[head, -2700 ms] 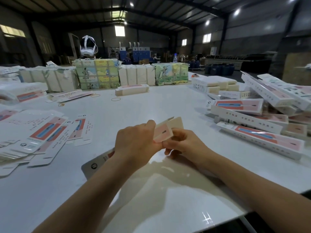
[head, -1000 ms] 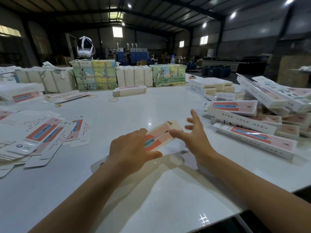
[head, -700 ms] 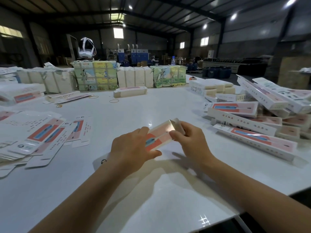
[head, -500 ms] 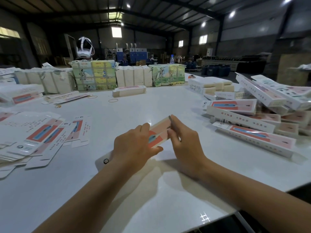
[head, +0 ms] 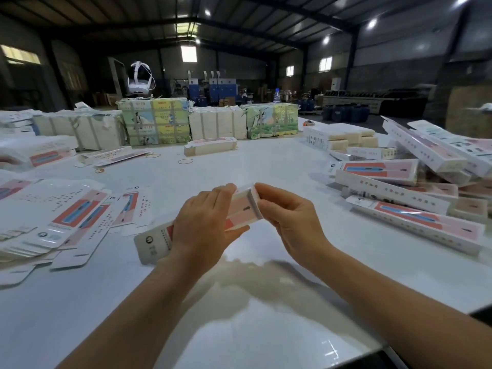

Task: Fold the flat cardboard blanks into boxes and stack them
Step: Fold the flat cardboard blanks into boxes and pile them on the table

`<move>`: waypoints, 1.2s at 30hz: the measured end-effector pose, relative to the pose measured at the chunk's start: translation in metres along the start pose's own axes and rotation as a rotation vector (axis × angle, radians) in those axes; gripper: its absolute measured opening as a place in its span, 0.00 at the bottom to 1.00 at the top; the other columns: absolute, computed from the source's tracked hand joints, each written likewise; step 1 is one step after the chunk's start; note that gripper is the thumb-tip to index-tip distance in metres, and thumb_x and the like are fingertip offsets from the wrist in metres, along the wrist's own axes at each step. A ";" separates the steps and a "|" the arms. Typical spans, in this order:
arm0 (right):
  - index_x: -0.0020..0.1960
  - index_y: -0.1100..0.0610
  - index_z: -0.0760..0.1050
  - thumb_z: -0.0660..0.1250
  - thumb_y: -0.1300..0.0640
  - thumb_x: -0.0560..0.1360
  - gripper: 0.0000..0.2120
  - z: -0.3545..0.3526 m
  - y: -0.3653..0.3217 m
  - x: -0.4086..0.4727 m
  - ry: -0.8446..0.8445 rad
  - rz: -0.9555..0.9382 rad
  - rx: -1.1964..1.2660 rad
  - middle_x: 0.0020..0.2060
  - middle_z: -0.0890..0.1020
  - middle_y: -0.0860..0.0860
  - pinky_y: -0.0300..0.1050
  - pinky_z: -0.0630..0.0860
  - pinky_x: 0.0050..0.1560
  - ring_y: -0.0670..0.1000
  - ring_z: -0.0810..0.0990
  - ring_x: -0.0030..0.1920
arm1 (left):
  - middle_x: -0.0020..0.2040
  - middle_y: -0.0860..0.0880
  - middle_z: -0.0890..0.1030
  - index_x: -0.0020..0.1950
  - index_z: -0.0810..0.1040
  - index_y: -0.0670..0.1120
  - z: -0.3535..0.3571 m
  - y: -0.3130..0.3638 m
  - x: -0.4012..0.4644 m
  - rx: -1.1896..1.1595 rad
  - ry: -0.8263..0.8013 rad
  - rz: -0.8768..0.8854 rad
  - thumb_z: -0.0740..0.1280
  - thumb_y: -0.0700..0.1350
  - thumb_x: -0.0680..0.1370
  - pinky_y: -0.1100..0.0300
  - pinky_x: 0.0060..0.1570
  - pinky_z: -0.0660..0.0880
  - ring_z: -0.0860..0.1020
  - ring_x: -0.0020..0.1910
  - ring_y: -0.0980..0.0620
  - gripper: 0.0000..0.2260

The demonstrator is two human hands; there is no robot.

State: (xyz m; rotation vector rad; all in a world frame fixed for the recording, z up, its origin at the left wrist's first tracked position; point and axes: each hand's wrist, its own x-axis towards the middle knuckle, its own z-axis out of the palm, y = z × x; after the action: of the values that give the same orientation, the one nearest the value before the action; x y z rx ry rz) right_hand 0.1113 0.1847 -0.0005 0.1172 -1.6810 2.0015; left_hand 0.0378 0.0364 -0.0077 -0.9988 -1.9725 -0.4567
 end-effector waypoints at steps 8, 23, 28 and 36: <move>0.48 0.46 0.82 0.70 0.69 0.71 0.18 -0.002 -0.001 -0.012 0.003 -0.206 -0.137 0.45 0.86 0.45 0.35 0.77 0.48 0.46 0.84 0.48 | 0.50 0.40 0.82 0.59 0.75 0.38 0.003 0.004 -0.001 -0.050 0.017 0.043 0.80 0.51 0.62 0.49 0.42 0.78 0.81 0.43 0.40 0.31; 0.58 0.46 0.76 0.65 0.65 0.76 0.17 0.000 -0.007 -0.021 0.043 -0.279 -0.225 0.47 0.83 0.36 0.35 0.77 0.53 0.41 0.82 0.52 | 0.51 0.37 0.82 0.60 0.75 0.38 -0.003 0.010 0.001 -0.021 0.112 0.071 0.71 0.54 0.67 0.47 0.44 0.79 0.81 0.45 0.38 0.28; 0.65 0.50 0.68 0.62 0.67 0.78 0.19 0.001 0.001 -0.025 0.082 -0.376 -0.421 0.54 0.79 0.38 0.34 0.76 0.56 0.37 0.79 0.54 | 0.51 0.38 0.82 0.57 0.78 0.36 -0.003 0.015 0.001 0.030 0.073 0.063 0.74 0.54 0.65 0.47 0.43 0.79 0.82 0.43 0.39 0.28; 0.69 0.50 0.67 0.56 0.65 0.79 0.21 0.004 0.006 -0.028 0.094 -0.320 -0.469 0.60 0.74 0.37 0.27 0.69 0.60 0.33 0.73 0.60 | 0.49 0.38 0.82 0.56 0.79 0.36 -0.002 0.024 0.002 0.104 0.054 0.036 0.77 0.54 0.65 0.51 0.39 0.79 0.81 0.41 0.39 0.28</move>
State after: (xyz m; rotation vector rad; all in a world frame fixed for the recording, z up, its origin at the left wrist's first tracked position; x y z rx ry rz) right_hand 0.1322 0.1707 -0.0156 0.1137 -1.8857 1.3278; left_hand 0.0575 0.0509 -0.0058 -0.9454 -1.9072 -0.3545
